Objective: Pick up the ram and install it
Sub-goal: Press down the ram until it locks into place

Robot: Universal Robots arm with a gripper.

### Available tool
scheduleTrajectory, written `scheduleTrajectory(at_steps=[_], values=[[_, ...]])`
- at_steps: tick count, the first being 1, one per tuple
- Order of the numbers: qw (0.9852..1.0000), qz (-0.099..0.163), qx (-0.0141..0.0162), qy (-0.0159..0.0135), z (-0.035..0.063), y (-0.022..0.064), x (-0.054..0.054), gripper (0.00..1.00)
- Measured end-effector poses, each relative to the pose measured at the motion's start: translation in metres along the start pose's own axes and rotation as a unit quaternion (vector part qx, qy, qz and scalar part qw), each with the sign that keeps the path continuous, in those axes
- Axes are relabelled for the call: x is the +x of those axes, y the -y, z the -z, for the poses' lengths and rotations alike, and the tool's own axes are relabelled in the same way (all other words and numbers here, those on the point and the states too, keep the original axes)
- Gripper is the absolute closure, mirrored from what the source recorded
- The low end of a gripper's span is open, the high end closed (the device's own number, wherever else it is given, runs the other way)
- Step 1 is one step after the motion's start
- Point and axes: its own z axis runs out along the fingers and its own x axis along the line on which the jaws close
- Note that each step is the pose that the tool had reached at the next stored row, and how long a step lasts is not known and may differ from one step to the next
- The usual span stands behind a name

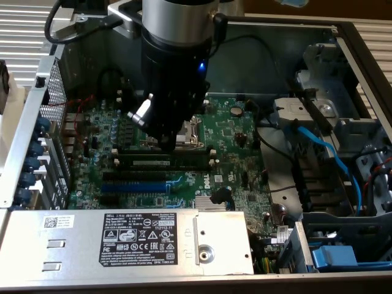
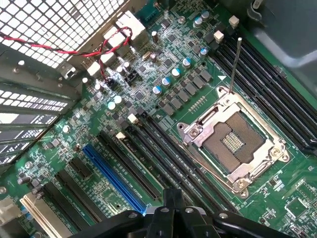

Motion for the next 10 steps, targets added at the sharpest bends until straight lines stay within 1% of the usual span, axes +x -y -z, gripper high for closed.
scheduleTrajectory(at_steps=[2,4,6,9,10], values=[[0.9998,-0.022,-0.0014,-0.0006,0.0000,0.0000,-0.0001,0.90],[0.9990,-0.045,-0.0027,-0.0008,0.0000,0.0000,0.0000,0.90],[0.9977,-0.067,-0.0041,-0.0007,0.0009,0.0000,0.0000,0.90],[0.9949,-0.100,-0.0063,-0.0003,0.0042,-0.0001,0.0002,0.90],[0.9944,-0.106,-0.0065,-0.0003,0.0042,-0.0001,0.0002,0.90]])
